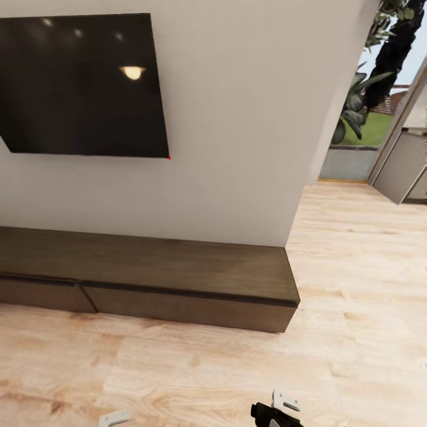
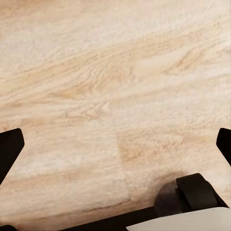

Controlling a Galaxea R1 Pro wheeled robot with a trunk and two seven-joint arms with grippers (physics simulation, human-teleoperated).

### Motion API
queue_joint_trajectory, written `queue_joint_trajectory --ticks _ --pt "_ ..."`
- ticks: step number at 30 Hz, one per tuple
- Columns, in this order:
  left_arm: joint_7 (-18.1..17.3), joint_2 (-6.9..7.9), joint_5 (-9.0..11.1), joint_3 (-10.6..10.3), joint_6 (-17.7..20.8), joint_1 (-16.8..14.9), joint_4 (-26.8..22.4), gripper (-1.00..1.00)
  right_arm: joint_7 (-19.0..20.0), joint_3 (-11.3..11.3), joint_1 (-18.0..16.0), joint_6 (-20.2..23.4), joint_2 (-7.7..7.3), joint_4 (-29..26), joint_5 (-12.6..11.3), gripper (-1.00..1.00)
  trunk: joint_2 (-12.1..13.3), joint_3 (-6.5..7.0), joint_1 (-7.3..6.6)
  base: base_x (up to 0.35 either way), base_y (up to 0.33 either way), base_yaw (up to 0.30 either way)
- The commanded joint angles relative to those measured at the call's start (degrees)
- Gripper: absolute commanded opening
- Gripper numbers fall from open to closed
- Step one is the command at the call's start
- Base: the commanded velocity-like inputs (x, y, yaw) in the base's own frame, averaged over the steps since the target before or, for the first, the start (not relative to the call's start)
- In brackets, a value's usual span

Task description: Place each of the two pumpkins and all three candles from the living room inside a cabinet in the living room (use any cabinet), then make sure every cabinet is closed, and position the cauldron so it is next to a table in the living room.

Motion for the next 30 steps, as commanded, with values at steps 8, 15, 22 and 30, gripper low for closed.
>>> queue_joint_trajectory --ticks 8,15,22,30 --pt "0.0 0.00 0.0 0.0 0.0 0.0 0.0 1.00 -0.1 0.0 0.0 -0.2 0.17 0.0 0.1 1.00 0.0 0.00 0.00 0.041 0.051 -0.243" --pt "0.0 -0.06 0.0 0.0 0.0 0.0 0.0 1.00 -0.3 0.1 0.0 -0.5 0.23 0.2 0.4 1.00 0.0 0.00 0.00 0.141 0.067 -0.167" --pt "0.0 -0.01 0.0 0.0 0.0 0.0 0.0 1.00 -0.3 0.0 0.1 -0.5 0.14 0.2 1.8 1.00 0.0 0.00 0.00 0.025 0.091 -0.014" --pt "0.0 0.02 0.0 0.0 0.0 0.1 0.0 1.00 -0.3 0.0 0.1 -0.2 0.29 -0.2 2.0 1.00 0.0 0.00 0.00 0.009 0.027 -0.001"
